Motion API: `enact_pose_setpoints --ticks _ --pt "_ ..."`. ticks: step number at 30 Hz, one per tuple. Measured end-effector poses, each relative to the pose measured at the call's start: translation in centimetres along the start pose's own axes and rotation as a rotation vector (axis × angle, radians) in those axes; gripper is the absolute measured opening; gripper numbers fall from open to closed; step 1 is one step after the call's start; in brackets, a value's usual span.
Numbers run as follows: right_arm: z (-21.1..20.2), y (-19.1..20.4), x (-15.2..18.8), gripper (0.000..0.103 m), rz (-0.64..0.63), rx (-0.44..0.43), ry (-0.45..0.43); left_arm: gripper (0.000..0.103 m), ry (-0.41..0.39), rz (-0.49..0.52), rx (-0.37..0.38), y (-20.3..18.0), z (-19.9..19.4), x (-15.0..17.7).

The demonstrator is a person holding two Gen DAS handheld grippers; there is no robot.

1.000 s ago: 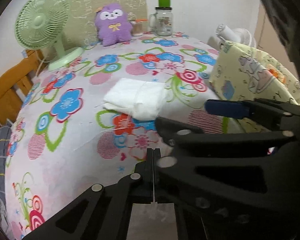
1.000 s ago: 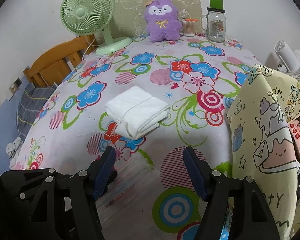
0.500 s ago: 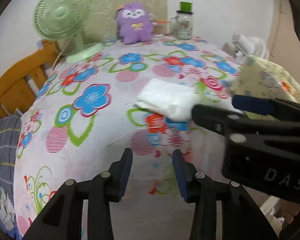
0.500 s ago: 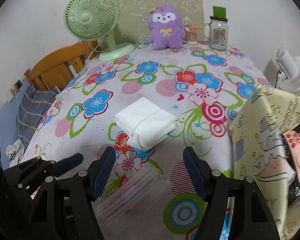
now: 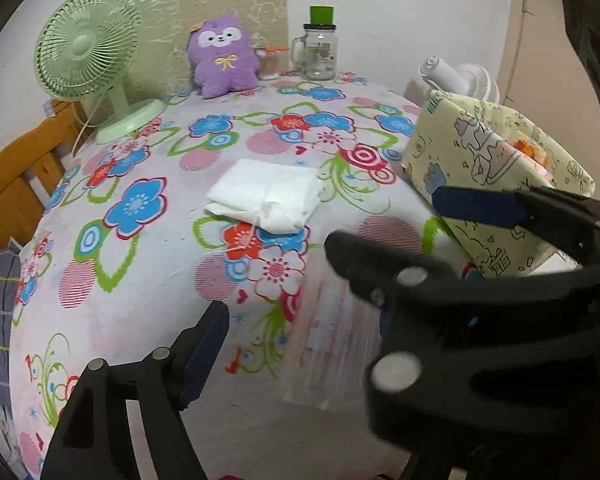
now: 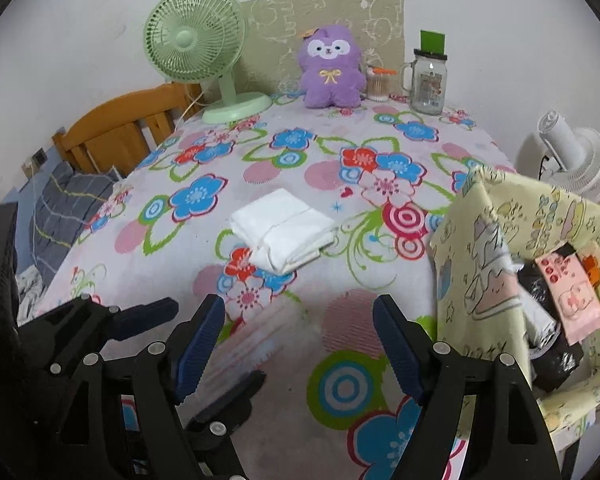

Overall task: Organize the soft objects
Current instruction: 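Grasp the clear plastic bag with the left gripper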

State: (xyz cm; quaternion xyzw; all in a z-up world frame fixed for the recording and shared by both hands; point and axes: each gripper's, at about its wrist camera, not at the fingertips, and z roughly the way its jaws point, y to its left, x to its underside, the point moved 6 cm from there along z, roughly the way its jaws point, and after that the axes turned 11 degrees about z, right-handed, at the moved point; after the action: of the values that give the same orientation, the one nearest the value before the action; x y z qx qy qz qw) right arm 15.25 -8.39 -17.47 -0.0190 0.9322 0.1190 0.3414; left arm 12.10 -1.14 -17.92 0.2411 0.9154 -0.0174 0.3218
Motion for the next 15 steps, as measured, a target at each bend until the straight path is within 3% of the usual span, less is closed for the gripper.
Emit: enact_pose_setpoints --ticks 8,10,12,15 --pt "2.1 -1.6 2.1 0.079 0.063 0.023 0.066 0.079 0.064 0.011 0.011 -0.7 2.4 0.9" --pt "2.4 -1.9 2.3 0.079 0.078 0.014 0.074 0.067 0.048 0.025 0.036 -1.0 2.3 0.8" --pt "2.5 -1.9 2.2 0.079 0.096 0.005 0.072 0.039 0.042 0.035 0.045 -1.2 2.1 0.6" --pt "2.7 -1.9 1.9 0.079 0.102 0.005 0.064 0.025 0.049 0.032 0.023 -0.8 2.0 0.4"
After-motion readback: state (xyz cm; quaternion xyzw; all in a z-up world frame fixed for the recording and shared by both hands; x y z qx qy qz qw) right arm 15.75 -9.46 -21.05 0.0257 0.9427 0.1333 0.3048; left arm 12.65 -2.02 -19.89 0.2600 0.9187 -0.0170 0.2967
